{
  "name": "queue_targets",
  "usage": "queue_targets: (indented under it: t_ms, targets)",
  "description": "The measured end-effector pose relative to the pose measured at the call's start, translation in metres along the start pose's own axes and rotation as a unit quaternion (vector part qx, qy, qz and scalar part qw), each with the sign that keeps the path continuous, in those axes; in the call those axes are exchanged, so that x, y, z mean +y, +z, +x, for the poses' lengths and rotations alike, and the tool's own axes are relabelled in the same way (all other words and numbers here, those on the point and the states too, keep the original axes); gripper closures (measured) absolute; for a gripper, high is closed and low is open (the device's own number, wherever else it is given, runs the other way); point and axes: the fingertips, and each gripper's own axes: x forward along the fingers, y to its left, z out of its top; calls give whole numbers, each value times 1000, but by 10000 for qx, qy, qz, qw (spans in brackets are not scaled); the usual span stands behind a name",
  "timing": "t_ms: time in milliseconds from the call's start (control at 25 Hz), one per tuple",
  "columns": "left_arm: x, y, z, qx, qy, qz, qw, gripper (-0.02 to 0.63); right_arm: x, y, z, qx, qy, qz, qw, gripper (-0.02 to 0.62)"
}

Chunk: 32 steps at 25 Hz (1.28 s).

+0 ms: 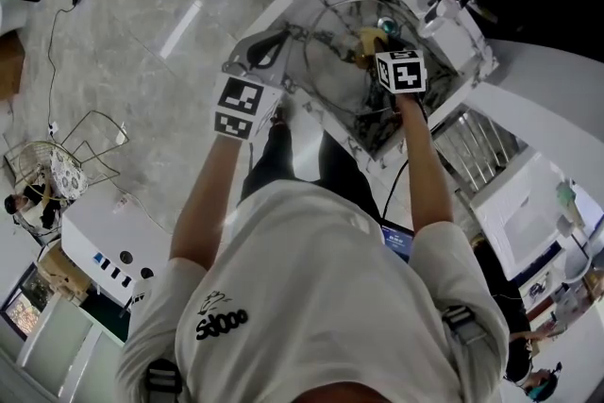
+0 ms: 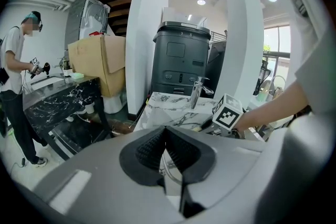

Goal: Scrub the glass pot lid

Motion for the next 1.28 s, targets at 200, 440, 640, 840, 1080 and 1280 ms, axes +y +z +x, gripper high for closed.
queue_targets:
  t_ms: [200,440,640,840,1080,1280]
  targets:
    - [-1,2,4,17,-33,27,10000,595,-49,-2,-13,29,-757,-76,9971,543]
    - [-3,0,8,11,-97,32,9999,595,-78,5,-35,-144,-1413,-569,9882,543]
    - [-4,7,7,-45,-118,35,9999,595,-72,4,-54,-198,-1800,-923,9791,543]
    - [-5,10,5,-87,-162,72,9998,595,-49,-12,-42,236,-1820,-1596,9700,543]
    - [-4,11,-6,-148,-113,68,9998,595,-4,-35,-19,628,-1102,-1713,9770,540]
    - [-2,3,-18,-109,-60,56,9999,595,41,-43,-12,825,-454,-1907,9771,535]
